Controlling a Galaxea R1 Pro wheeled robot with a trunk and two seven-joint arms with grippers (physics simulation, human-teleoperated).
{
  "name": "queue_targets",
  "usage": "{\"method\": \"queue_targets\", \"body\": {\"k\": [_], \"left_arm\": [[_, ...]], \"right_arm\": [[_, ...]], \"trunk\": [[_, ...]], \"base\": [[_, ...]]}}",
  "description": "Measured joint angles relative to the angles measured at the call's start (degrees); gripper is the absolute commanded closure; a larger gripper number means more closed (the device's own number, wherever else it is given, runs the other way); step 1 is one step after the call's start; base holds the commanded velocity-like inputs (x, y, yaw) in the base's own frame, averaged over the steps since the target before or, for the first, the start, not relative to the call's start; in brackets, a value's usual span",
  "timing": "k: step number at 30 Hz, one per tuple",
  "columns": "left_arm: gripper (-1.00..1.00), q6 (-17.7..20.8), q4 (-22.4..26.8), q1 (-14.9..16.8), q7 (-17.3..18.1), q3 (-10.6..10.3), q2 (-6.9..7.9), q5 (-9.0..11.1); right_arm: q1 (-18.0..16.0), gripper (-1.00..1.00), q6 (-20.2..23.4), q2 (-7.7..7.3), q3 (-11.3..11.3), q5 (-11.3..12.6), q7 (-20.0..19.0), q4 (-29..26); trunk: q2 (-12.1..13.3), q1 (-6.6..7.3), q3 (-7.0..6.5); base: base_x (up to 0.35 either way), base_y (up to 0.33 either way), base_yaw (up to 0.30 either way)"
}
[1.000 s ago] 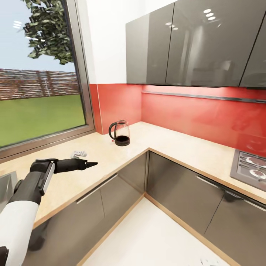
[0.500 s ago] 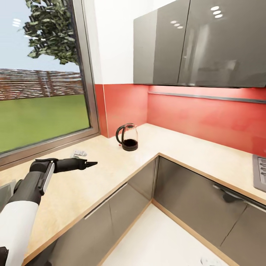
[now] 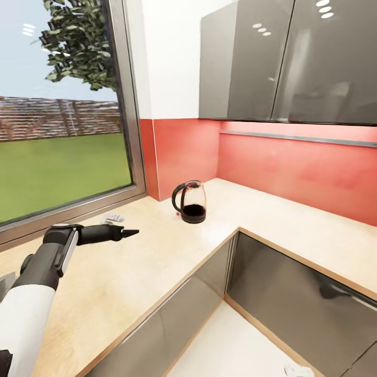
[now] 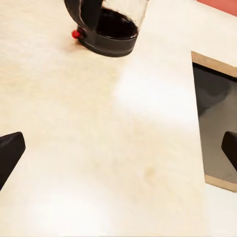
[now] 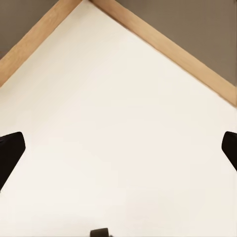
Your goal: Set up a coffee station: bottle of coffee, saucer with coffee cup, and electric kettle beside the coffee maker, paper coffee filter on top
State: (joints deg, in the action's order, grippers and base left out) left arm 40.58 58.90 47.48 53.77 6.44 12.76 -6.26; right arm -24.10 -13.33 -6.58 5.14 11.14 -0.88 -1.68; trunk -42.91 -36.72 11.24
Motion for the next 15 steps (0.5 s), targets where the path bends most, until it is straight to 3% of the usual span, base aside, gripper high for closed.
{"method": "queue_targets", "body": {"k": [4, 8, 15], "left_arm": [[-1.00, -0.14, -0.06, 0.00, 0.10, 0.00, -0.12, -2.08], [-1.00, -0.18, -0.08, 0.00, 0.12, 0.00, -0.13, -2.36], [-1.00, -0.16, -0.24, 0.01, 0.12, 0.32, -0.07, -2.49]], "right_arm": [[-0.01, -1.00, 0.05, -0.01, 0.01, -0.04, 0.01, 0.01], [-0.03, -1.00, 0.06, 0.06, 0.04, 0.10, 0.05, -0.08], [-0.02, -1.00, 0.04, 0.09, 0.00, 0.32, 0.06, -0.14]], "trunk": [[0.00, 0.00, 0.01], [0.01, -0.01, 0.01], [0.01, -0.03, 0.01]], "base": [[0.294, -0.130, 0.004], [0.220, -0.188, 0.000], [0.043, -0.057, 0.000]]}}
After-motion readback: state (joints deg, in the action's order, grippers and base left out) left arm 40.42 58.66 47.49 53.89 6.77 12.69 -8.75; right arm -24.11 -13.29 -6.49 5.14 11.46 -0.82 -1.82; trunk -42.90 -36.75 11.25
